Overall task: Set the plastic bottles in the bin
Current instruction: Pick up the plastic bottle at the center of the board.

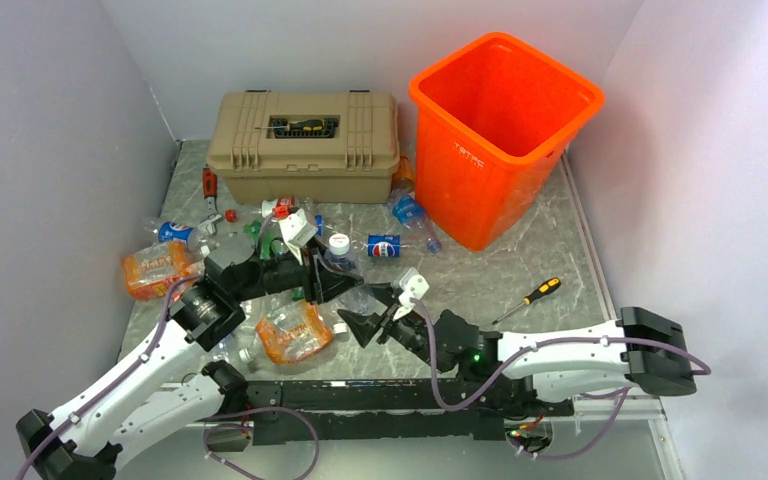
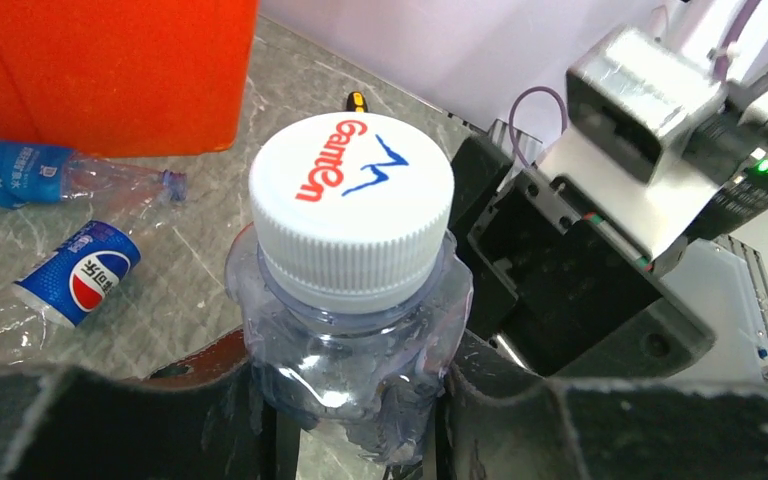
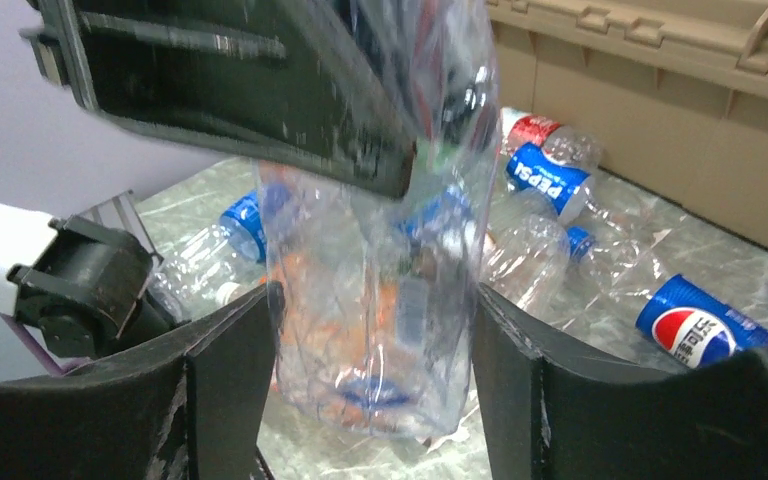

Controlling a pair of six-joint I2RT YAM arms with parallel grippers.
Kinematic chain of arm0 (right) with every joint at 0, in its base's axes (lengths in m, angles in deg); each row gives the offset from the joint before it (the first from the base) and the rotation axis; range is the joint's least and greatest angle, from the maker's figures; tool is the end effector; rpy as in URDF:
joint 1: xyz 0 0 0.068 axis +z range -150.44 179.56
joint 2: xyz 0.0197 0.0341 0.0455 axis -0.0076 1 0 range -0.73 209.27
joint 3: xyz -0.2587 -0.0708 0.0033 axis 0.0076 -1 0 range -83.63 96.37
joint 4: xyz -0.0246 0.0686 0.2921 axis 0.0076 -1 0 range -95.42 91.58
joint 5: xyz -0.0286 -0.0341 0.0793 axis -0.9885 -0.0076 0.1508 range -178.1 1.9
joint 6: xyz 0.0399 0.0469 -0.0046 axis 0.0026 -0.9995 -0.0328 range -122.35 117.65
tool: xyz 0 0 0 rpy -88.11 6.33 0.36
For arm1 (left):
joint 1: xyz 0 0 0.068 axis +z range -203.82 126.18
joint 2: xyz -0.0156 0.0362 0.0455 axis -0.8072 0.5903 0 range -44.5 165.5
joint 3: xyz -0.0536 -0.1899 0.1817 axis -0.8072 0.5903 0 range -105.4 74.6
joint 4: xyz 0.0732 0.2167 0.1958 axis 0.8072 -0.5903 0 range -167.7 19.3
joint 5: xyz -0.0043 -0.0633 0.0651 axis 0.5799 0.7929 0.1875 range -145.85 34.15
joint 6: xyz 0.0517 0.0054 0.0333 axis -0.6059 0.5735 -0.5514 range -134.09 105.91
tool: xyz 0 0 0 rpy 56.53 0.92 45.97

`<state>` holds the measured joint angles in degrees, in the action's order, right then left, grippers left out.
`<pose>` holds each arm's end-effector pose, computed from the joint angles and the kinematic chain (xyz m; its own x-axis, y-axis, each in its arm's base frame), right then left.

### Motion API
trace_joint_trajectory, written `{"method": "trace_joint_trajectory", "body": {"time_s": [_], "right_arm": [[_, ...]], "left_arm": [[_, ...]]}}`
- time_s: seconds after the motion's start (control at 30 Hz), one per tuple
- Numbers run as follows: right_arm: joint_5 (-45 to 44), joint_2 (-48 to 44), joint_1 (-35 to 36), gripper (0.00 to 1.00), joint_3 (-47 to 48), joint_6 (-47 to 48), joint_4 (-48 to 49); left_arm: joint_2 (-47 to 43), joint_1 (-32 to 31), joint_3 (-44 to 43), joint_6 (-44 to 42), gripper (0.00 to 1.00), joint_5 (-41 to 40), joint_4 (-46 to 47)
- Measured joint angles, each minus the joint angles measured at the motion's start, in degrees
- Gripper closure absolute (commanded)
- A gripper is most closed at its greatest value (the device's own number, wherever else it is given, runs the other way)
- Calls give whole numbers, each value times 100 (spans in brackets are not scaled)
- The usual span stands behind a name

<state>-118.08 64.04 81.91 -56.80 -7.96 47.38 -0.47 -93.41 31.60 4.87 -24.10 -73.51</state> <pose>0.0611 0.2803 0.2346 -0.0595 0.1943 -0.9791 -0.7905 0.5898 0.1651 0.1655 -0.1685 0.3409 -0.3563 -0.0638 -0.9322 0.8784 0.3172 -0.3574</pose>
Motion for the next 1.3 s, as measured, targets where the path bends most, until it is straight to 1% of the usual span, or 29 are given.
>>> {"method": "trace_joint_trajectory", "body": {"time_s": [0.07, 0.13, 0.2, 0.23, 0.3, 0.37, 0.43, 0.5, 0.6, 0.73, 0.83, 0.93, 1.07, 1.3], "right_arm": [[26, -195, 0, 24, 254, -85, -638], [114, -581, 0, 24, 474, -129, -1346], [254, -1121, 0, 24, 621, -173, -2055], [334, -1449, 0, 24, 708, -205, -2455], [481, -2081, 0, 23, 962, -256, -3174], [531, -2498, 0, 23, 1384, -304, -3753], [562, -2605, -2, 22, 1937, -348, -4249], [649, -2490, -2, 22, 2627, -387, -4575], [774, -2017, -2, 21, 3534, -444, -4948], [802, -1239, -37, 22, 4164, -553, -5405], [970, -728, -221, 26, 4345, -734, -5821], [1235, -476, -520, 29, 4360, -964, -6218], [1746, -459, -898, 31, 4363, -1270, -6395], [2203, -472, -1034, 40, 4363, -1502, -6408]], "left_arm": [[-24, 2, -11, -31, 81, 28, -2], [-61, 2, -11, -83, 84, 55, -46], [-94, 2, -20, -138, 87, 109, -111], [-103, 2, -31, -177, 91, 166, -142], [-101, 2, -57, -240, 95, 319, -177], [-59, 0, -109, -326, 97, 577, -212], [22, -2, -164, -385, 100, 876, -219], [116, -2, -192, -439, 100, 1209, -203], [260, -22, -195, -481, 100, 1683, -142], [378, -79, -195, -562, 100, 2076, -136], [380, -149, -195, -636, 100, 2203, -144], [358, -214, -195, -728, 100, 2240, -153], [306, -251, -195, -798, 100, 2197, -210], [284, -310, -195, -927, 100, 2192, -271]]}}
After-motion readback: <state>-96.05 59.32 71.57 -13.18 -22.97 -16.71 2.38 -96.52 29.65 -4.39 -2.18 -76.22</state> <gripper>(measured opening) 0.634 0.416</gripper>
